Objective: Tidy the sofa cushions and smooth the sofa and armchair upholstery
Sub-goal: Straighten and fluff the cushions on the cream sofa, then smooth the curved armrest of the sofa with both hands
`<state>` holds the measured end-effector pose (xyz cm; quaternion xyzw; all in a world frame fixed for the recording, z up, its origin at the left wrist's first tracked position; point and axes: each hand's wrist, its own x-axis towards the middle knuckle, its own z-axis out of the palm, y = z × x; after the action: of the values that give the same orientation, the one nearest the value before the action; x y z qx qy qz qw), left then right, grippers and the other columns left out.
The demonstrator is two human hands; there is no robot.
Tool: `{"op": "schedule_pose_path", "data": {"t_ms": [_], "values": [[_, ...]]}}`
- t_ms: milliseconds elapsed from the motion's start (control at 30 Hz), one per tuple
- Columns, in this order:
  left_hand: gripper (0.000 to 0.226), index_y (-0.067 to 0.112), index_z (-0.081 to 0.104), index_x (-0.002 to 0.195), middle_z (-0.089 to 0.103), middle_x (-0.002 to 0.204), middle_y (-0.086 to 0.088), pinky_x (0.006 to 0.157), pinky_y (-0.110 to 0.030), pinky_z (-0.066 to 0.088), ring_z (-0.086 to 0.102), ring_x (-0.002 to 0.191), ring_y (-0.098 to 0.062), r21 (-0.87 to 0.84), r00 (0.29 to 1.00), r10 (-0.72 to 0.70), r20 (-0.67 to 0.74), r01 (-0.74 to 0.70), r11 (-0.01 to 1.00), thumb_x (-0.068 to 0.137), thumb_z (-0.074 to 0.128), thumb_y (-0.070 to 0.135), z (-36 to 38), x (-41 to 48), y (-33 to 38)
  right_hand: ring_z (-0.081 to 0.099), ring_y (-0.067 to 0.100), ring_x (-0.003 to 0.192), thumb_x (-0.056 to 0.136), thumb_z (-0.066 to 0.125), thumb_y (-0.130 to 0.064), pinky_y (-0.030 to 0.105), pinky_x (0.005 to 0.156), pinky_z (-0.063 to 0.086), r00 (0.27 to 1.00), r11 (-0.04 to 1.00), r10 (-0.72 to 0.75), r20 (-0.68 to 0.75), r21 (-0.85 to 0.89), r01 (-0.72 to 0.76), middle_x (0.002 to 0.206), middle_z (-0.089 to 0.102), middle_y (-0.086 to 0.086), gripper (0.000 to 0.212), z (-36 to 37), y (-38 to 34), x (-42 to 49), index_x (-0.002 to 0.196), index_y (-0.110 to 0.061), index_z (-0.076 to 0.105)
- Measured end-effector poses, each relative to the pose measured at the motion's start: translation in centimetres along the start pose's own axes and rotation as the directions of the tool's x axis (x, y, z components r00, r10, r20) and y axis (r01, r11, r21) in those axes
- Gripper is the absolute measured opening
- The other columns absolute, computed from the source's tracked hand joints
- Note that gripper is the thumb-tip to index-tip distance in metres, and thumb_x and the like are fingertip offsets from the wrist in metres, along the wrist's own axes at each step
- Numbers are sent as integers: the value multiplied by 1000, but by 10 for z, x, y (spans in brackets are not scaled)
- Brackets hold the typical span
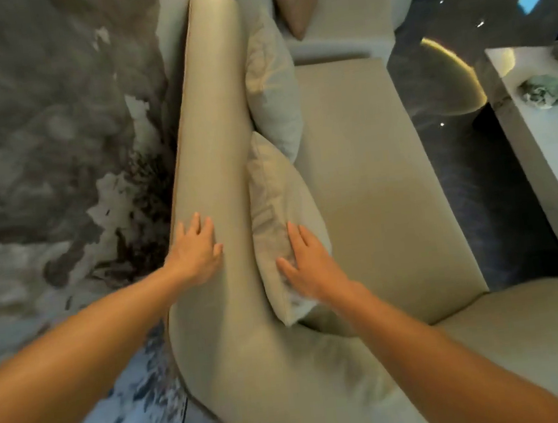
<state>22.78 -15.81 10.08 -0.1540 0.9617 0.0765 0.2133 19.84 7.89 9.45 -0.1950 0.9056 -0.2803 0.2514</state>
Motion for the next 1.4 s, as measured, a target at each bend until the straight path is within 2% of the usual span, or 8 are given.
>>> {"op": "schedule_pose_path", "data": {"t_ms": [133, 300, 433, 533, 633, 733, 867, 1400], "values": [[70, 10, 4, 154, -7, 161, -17, 119, -49, 3, -5, 145, -46, -103, 992, -95, 79, 103, 989, 99, 39, 38, 42, -95, 22, 11, 26, 152, 103, 43, -34, 35, 121, 14, 996, 998, 44, 74, 52, -48, 167, 9, 14, 67, 18, -1, -86, 158, -10, 11], [67, 14, 5, 154, -7, 163, -8, 119, -51, 7, -4, 145, -43, -45, 993, -76, 93, 80, 996, 100, 36, 39, 71, -145, 39, 36, 31, 142, 101, 43, -40, 43, 111, 34, 988, 991, 97, 118, -101, -85, 159, 33, 13, 68, 47, 9, -148, 157, -14, 16], [60, 23, 11, 154, 2, 163, 1, 116, -54, 15, 0, 146, -41, -133, 990, -114, -80, 103, 986, 100, 30, 41, 98, -167, 43, 20, 30, 148, 99, 34, -50, 47, 118, 16, 999, 935, 7, -31, -355, -17, 163, 22, 10, 67, 94, 26, -189, 156, -18, 19], [56, 32, 16, 152, 7, 163, 6, 115, -55, 18, 1, 147, -32, -246, 955, -195, -223, 139, 959, 99, 28, 43, 125, -185, 46, -5, 29, 153, 98, 14, -60, 48, 121, -8, 993, 918, -19, -116, -396, -29, 168, -1, 3, 69, 120, 40, -212, 158, -29, 2], [55, 36, 13, 153, 3, 163, 8, 117, -57, 10, -5, 148, -28, -349, 918, -268, -292, 159, 924, 99, 22, 44, 145, -191, 56, -16, 26, 152, 92, -1, -65, 50, 118, -18, 984, 891, -16, -176, -450, -66, 167, -11, -1, 69, 131, 44, -220, 154, -36, -14], [58, 36, 12, 153, 3, 163, 7, 117, -55, 0, -10, 148, -27, -359, 859, -310, -407, 161, 919, 96, 14, 47, 166, -185, 64, -19, 25, 151, 91, -7, -66, 52, 117, -20, 973, 870, -30, -229, -486, -87, 167, -13, -1, 67, 141, 49, -214, 150, -37, -21], [60, 34, 24, 150, 17, 161, 5, 118, -53, 1, 1, 148, -28, -338, 758, -332, -562, 156, 928, 93, 15, 51, 183, -173, 64, -8, 25, 153, 90, -5, -67, 52, 118, -14, 944, 873, -85, -320, -480, -84, 168, 0, 0, 71, 147, 58, -207, 155, -37, -6], [74, 37, 20, 151, 8, 163, 7, 117, -51, -5, -4, 148, -27, -309, 738, -274, -616, 93, 946, 83, 16, 66, 170, -147, 46, -19, 31, 151, 91, 3, -70, 64, 114, -16, 965, 862, -14, -263, -491, -121, 167, -15, -1, 70, 139, 40, -180, 152, -42, -16]]}}
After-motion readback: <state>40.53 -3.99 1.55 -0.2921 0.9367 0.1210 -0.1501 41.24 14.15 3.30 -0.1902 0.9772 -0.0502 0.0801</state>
